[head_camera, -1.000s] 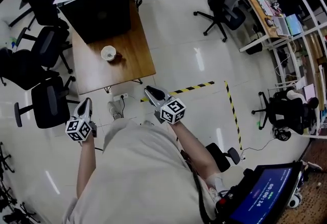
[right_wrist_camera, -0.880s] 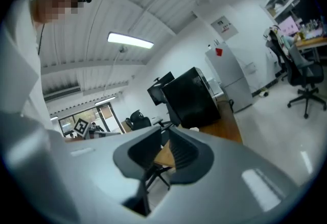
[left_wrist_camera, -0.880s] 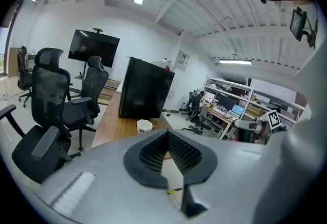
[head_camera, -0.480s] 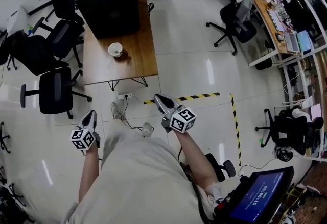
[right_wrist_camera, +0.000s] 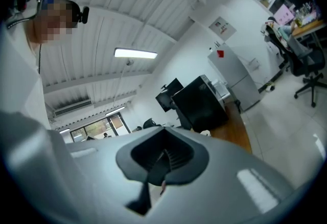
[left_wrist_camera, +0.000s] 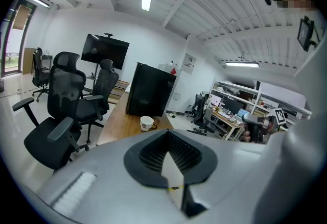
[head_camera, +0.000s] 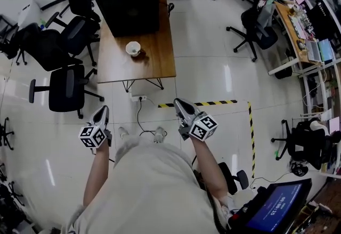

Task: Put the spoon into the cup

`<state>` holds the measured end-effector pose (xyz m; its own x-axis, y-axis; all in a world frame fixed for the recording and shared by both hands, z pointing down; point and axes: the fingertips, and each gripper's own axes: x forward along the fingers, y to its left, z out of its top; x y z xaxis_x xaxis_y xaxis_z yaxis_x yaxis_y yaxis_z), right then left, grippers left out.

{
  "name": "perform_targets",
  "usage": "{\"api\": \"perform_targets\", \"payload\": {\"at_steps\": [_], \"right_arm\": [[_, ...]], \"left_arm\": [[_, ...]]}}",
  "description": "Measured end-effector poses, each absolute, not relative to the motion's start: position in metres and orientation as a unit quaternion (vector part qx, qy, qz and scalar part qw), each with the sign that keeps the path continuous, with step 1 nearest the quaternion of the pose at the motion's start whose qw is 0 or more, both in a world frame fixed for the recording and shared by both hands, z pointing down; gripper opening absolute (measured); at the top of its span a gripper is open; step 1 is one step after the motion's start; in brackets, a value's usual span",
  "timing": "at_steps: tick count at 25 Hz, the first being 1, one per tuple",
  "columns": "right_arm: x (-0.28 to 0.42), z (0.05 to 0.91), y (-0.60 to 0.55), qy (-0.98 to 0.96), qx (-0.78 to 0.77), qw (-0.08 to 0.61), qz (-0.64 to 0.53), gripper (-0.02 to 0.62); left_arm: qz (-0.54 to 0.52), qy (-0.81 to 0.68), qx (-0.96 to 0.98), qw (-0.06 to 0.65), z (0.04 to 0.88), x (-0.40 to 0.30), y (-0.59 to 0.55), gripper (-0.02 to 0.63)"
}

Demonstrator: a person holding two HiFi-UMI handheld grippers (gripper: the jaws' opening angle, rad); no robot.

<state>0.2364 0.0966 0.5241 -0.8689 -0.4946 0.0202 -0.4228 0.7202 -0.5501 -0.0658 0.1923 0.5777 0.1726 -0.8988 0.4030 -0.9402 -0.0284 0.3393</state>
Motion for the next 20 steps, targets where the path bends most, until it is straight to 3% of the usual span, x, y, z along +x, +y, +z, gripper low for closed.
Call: {"api": "perform_targets", "payload": {"at_steps": [7, 20], "right_arm": [[0.205, 0.53, 0.106, 0.946, -0.262, -0.018, -0.191, 0.003], [0.135, 0.533, 0.097, 0.916, -0.308, 0.026, -0.256, 0.003]], "left_arm": [[0.035, -0.602, 0.756, 0.256, 0.57, -0.065, 0.181, 0.002], [0.044, -0.601, 0.751, 0.271, 0.577, -0.14, 0.181, 0.0]]}}
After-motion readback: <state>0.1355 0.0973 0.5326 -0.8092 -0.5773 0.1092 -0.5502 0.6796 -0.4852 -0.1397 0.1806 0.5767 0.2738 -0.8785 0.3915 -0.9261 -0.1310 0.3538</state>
